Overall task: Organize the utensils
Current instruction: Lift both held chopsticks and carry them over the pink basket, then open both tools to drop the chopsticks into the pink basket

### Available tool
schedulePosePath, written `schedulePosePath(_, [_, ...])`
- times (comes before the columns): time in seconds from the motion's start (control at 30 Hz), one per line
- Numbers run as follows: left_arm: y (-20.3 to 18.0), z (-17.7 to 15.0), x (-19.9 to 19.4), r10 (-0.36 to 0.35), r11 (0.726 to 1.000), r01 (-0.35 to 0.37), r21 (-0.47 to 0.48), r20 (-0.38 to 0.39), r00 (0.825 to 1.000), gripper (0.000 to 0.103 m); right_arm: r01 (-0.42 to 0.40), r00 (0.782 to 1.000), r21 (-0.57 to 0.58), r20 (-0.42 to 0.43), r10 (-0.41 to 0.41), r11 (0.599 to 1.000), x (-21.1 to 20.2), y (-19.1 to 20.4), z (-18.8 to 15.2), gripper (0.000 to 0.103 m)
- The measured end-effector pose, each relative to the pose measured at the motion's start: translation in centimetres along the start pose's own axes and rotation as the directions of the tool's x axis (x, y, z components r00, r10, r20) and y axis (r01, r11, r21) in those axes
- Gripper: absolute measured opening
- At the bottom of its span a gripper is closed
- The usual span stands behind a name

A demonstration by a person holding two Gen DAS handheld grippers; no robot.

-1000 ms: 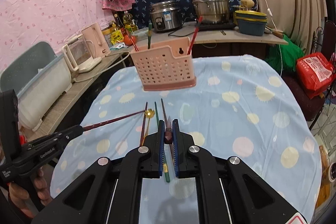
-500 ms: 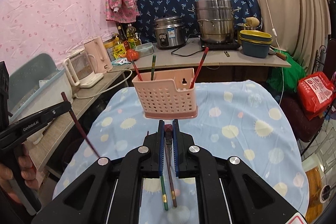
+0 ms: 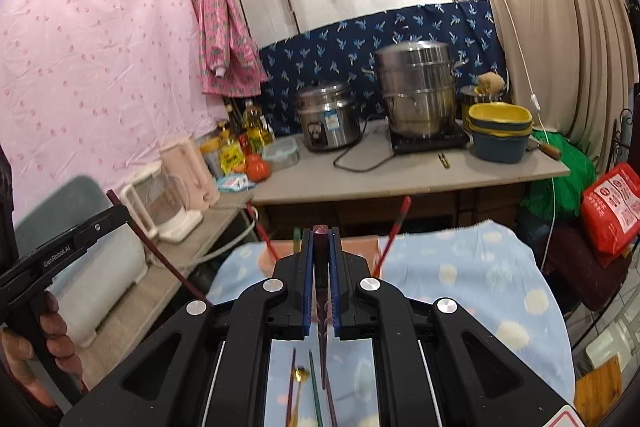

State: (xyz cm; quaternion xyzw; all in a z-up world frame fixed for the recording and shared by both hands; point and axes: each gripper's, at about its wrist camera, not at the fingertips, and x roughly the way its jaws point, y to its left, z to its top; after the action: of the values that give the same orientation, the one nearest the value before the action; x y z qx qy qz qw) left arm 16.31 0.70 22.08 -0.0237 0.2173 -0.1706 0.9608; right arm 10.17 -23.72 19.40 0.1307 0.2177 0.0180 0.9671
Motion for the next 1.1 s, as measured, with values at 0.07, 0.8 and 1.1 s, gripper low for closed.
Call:
schedulePosePath(0.07, [-0.1, 1.8, 0.8, 0.003, 1.0, -0.003, 0.006, 0.021, 1.0, 0.007, -0.004, 1.0, 0.013, 0.026, 0.003, 1.0, 1.0, 0.0, 1.8, 0.007])
schedulePosePath(0.8, [1.9, 3.3, 13.5, 0.007, 0.999, -0.005, -0.05, 0.043, 0.999, 0.007, -0.005, 1.0, 0.133, 0.01, 0.003, 0.991, 15.3, -2.6, 3.6, 0.007])
schedulePosePath(1.1, [3.1, -1.4, 16.2, 0.027, 0.995, -0.031, -0.09, -0.048, 0.998, 0.008, 0.029, 0.998, 0.157, -0.065, -0.019, 0.987, 17.1, -3.9, -0.4, 0.019])
